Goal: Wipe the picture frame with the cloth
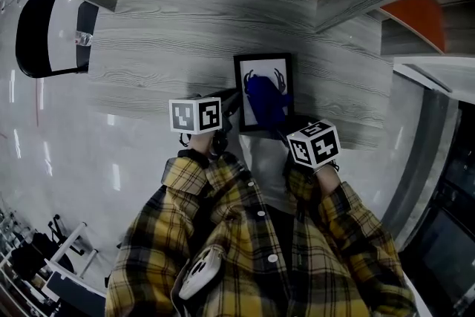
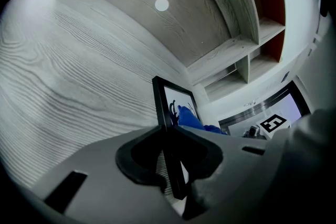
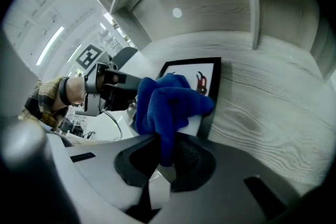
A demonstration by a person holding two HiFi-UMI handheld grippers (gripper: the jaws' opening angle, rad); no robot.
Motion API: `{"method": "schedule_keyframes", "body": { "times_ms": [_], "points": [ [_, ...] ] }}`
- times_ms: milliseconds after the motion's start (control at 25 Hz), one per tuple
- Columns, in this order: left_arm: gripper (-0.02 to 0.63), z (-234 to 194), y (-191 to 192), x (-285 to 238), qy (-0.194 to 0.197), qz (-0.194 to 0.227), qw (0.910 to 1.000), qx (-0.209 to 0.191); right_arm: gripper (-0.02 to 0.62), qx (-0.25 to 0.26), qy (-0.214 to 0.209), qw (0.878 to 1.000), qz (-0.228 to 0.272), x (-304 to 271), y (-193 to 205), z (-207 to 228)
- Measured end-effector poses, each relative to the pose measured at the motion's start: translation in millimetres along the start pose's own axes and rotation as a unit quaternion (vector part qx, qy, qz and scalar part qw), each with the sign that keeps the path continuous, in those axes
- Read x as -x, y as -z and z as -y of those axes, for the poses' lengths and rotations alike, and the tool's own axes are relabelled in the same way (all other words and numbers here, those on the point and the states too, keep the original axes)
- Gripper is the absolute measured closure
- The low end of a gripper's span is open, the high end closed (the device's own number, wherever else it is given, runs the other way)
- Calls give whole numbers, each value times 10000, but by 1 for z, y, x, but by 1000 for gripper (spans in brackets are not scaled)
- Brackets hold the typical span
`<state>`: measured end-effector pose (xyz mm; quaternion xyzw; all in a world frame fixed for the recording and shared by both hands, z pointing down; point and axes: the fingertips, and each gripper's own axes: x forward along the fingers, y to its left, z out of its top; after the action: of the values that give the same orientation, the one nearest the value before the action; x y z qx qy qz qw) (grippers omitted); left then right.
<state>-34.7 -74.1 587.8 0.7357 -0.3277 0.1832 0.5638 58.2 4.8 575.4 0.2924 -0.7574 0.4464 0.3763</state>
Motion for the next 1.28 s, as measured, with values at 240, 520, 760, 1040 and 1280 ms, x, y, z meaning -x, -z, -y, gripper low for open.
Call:
{"method": "schedule_keyframes", "body": {
  "times_ms": [240, 520, 760, 1040, 1280],
  "points": [
    [535, 0, 0, 0, 28, -34, 10000, 15, 554, -233, 459, 9987, -2, 23, 13, 37],
    [535, 1, -1, -1, 55, -67, 10000, -16, 554, -593, 898, 9942, 20, 39, 28, 75],
    [535, 0, -1, -2, 72, -48, 10000, 7, 554, -678, 1005, 9926, 112, 44, 28, 81],
    [534, 4, -9, 15, -100, 194, 9994, -273, 554, -649, 509, 9870, 1381, 98, -26, 38],
    [534, 48, -66, 57, 446, 1024, 9916, -657, 554, 289, 555, 9679, 2436, 151, -98, 1]
  ]
}}
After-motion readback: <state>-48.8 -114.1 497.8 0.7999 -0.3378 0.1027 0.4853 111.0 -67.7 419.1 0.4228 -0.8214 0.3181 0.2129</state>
